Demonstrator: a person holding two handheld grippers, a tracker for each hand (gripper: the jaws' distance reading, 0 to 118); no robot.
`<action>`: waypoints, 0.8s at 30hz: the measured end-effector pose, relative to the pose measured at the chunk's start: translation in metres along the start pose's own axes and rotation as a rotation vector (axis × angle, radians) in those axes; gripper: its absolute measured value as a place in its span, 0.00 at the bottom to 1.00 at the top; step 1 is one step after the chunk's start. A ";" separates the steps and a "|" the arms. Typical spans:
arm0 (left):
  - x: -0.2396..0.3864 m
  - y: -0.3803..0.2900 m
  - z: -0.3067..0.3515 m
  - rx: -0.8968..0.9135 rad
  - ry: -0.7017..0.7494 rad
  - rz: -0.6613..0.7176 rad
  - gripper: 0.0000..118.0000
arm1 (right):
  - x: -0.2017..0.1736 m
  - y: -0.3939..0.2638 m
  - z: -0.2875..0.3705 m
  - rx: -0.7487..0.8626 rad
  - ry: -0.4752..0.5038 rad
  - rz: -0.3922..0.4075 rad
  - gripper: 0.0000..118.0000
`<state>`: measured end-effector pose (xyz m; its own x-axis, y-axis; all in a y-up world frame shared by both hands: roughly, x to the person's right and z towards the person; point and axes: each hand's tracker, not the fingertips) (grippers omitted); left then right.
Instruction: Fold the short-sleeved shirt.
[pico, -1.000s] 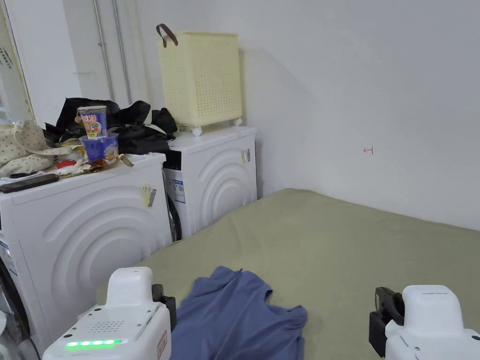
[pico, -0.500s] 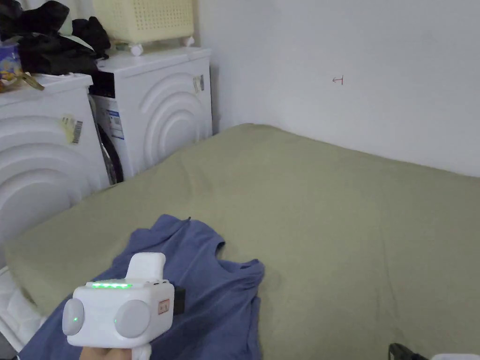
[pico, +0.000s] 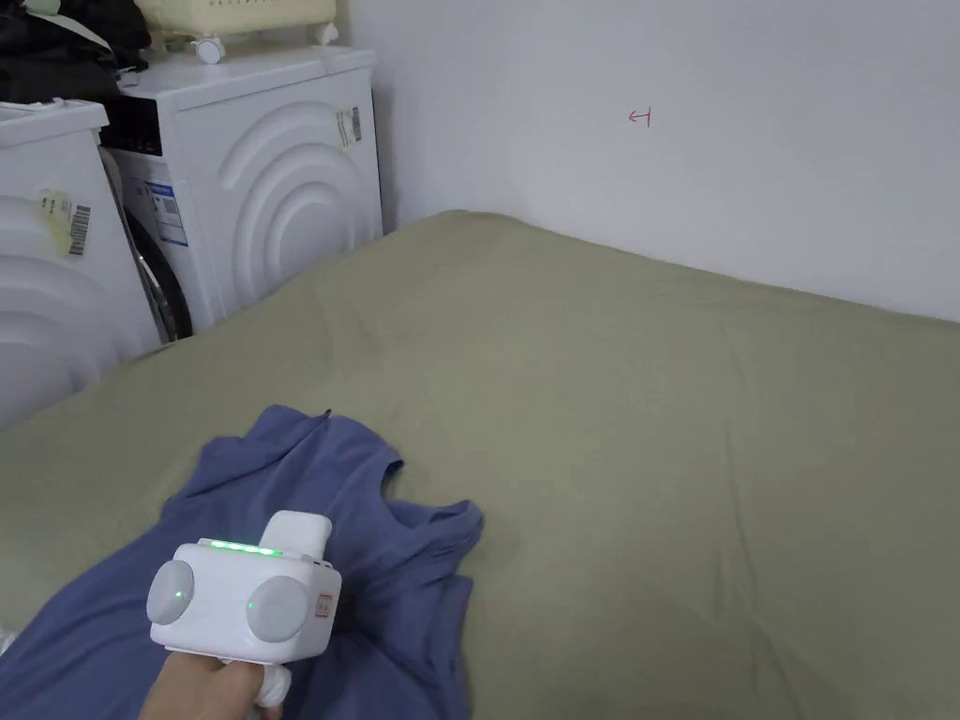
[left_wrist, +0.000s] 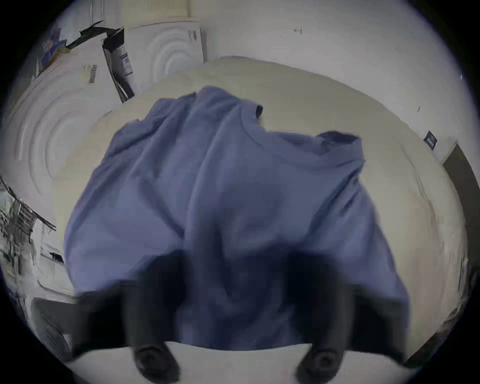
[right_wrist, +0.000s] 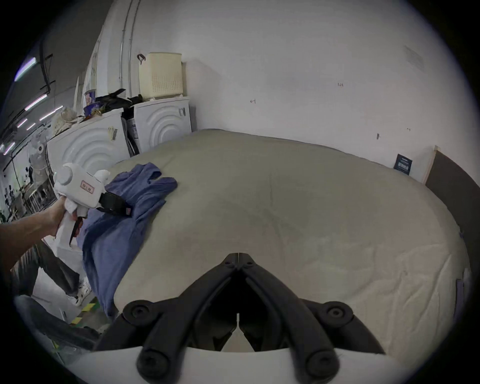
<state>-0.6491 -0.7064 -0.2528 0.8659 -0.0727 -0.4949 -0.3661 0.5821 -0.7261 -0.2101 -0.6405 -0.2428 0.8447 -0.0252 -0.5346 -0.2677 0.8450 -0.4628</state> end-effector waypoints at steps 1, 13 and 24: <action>0.003 -0.001 0.004 0.029 0.095 -0.026 0.01 | 0.004 -0.001 0.008 0.005 -0.002 -0.004 0.00; 0.079 0.047 0.146 0.200 -0.134 -0.111 0.01 | 0.079 -0.025 0.133 0.104 -0.187 -0.063 0.00; 0.337 0.064 0.233 0.318 -0.537 -0.390 0.01 | 0.144 -0.064 0.208 0.105 -0.380 -0.187 0.00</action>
<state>-0.3015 -0.5048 -0.3541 0.9905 0.0372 0.1323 0.0482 0.8078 -0.5875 0.0249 -0.5868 -0.1435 0.9900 -0.0016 -0.1409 -0.0615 0.8949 -0.4420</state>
